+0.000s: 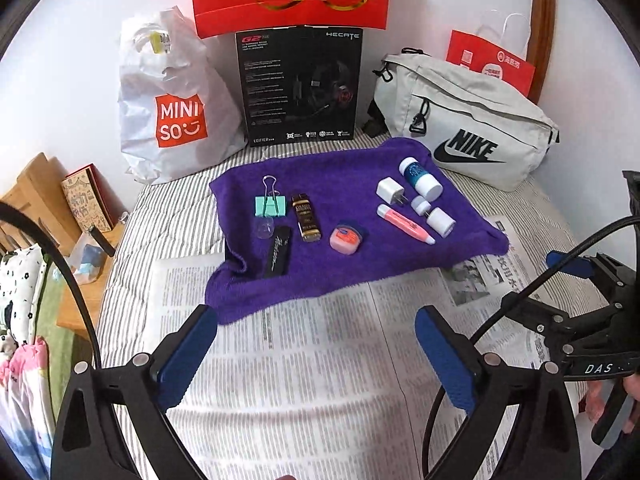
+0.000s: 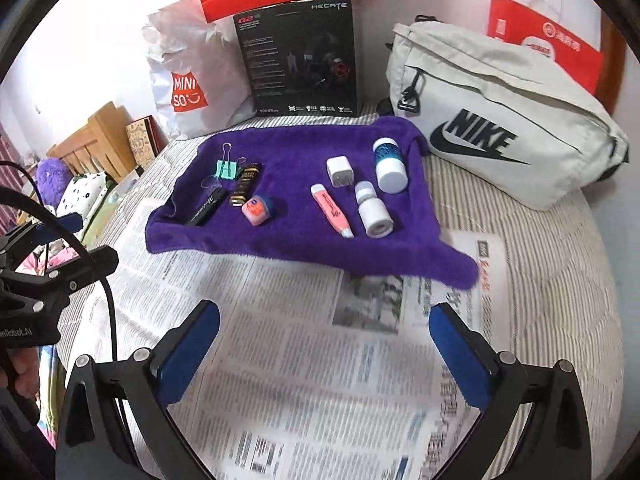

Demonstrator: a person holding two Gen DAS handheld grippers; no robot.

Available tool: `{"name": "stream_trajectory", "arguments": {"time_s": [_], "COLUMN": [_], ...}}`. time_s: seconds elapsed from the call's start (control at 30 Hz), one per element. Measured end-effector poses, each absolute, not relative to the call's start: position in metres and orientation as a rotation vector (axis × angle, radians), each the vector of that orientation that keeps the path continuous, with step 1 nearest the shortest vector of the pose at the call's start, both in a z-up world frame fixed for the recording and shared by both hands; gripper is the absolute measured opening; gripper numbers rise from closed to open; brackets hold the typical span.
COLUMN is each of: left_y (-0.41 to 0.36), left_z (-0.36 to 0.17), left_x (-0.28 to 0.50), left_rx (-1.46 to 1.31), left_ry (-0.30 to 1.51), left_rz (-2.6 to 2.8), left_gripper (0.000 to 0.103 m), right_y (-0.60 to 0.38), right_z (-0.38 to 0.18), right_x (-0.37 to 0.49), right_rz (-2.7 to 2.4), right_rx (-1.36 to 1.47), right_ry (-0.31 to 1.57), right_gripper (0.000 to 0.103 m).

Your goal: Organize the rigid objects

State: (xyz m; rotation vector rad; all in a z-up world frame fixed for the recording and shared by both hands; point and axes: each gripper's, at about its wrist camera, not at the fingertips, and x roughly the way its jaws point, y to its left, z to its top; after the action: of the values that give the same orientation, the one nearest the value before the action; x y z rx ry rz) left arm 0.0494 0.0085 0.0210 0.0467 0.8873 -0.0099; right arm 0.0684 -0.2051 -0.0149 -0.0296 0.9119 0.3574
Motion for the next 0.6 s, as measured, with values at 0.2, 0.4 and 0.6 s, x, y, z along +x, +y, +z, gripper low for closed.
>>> {"name": "stream_trajectory", "arguments": {"time_s": [0.2, 0.4, 0.6], "left_y": [0.008, 0.008, 0.002], "left_z": [0.018, 0.017, 0.013], "left_x": [0.033, 0.025, 0.029], "left_rx": [0.037, 0.013, 0.025], "left_ry": [0.886, 0.883, 0.903], "left_rz": [0.041, 0.052, 0.069], "left_gripper": [0.100, 0.100, 0.100], "right_y": [-0.209, -0.209, -0.214], "right_z": [-0.013, -0.017, -0.010], "right_x": [0.051, 0.041, 0.037], "right_rz": [0.345, 0.330, 0.309], "right_rx": [-0.022, -0.045, -0.042], "right_ry": [0.915, 0.928, 0.898], "right_gripper": [0.103, 0.103, 0.103]}}
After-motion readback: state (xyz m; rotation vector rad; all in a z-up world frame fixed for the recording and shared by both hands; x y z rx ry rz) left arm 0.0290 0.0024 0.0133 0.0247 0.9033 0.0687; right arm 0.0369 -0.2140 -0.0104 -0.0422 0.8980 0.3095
